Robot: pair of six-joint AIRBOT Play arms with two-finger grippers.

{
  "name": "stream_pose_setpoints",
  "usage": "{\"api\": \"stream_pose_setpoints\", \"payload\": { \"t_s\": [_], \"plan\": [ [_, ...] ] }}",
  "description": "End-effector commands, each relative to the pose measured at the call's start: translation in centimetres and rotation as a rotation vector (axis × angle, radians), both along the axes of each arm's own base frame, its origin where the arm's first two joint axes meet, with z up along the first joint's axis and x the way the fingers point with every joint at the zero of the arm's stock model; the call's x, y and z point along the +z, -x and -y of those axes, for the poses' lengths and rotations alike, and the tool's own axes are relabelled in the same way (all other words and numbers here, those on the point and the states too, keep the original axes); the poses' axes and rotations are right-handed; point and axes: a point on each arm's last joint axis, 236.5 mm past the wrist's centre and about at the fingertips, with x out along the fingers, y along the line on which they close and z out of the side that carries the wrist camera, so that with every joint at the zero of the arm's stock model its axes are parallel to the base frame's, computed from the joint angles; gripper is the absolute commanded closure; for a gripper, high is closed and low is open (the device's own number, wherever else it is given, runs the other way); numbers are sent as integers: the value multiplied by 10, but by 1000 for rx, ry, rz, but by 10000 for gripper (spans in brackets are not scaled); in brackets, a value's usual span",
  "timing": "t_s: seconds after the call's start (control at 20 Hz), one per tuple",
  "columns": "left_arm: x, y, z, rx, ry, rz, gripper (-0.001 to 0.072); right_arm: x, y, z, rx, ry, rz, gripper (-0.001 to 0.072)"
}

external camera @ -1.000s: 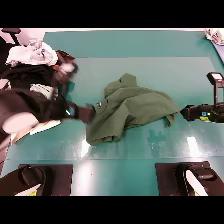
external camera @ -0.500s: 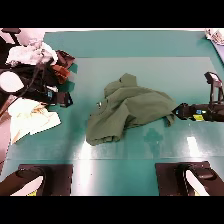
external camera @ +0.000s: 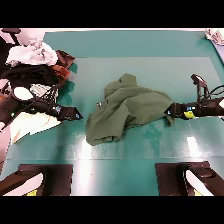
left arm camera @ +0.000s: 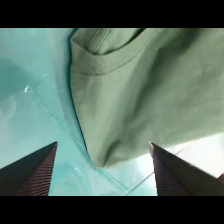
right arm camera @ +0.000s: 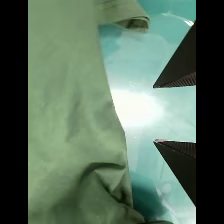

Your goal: Fold the shirts.

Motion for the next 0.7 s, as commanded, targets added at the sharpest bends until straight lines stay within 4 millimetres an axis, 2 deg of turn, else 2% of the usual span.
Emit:
{"api": "stream_pose_setpoints", "payload": {
  "t_s": [0.0, 0.15, 0.25, 0.4, 0.65],
  "plan": [
    [-16, -7, 2, 1, 21, -5, 0, 10, -2, -1, 32, 11, 60, 332],
    [-41, 2, 5, -44, 27, -92, 0, 29, 5, 0, 43, 20, 132, 332],
    [-47, -1, 12, -55, 63, -96, 0, 37, 10, 0, 48, 27, 158, 332],
    [-55, -1, 21, -80, 82, -95, 1, 40, 20, -1, 61, 30, 151, 332],
    [-86, 20, 49, -174, 59, -165, 17, 37, 24, -1, 63, 26, 130, 332]
  ]
}}
